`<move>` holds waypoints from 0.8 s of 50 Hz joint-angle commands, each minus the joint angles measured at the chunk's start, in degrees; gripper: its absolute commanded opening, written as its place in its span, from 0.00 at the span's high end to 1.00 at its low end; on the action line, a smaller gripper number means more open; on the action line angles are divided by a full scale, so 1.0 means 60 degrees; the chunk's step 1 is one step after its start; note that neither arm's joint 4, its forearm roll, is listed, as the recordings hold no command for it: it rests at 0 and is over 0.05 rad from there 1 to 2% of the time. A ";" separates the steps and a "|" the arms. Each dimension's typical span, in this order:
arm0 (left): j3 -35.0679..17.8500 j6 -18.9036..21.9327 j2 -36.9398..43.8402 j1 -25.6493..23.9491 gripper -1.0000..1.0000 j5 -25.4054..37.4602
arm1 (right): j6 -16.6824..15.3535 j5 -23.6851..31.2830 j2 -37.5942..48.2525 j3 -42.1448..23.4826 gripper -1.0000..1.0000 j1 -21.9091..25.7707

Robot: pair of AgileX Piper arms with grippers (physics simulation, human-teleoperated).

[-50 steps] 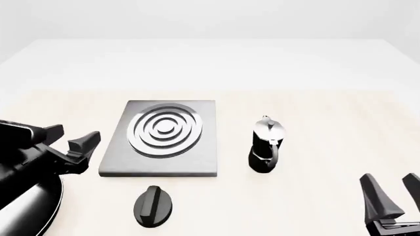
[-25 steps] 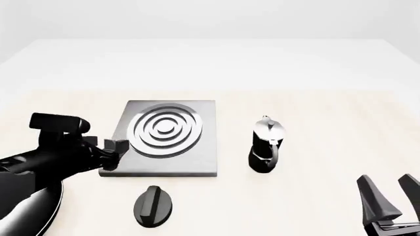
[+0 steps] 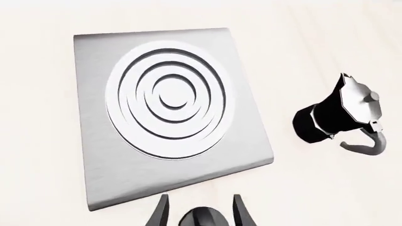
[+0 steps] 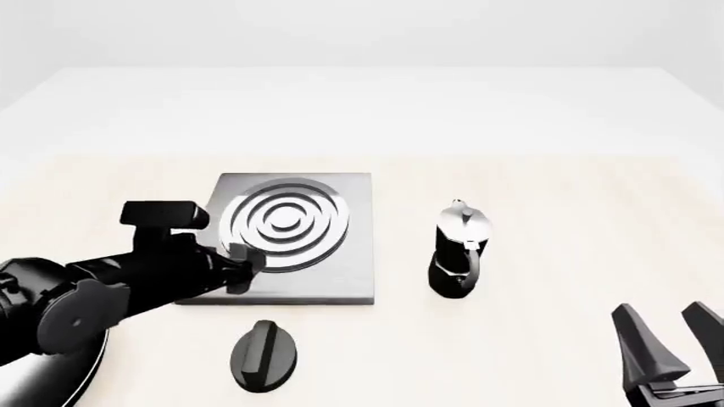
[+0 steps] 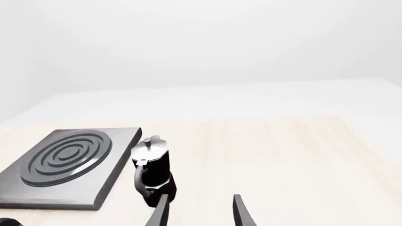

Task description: Turn on the stove and put the moka pot on it.

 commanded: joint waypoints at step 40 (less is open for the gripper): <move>-0.0115 -0.2964 0.1854 -0.2467 0.00 -0.0634 | 0.0201 -0.0084 -0.0001 0.0000 0.00 -0.0186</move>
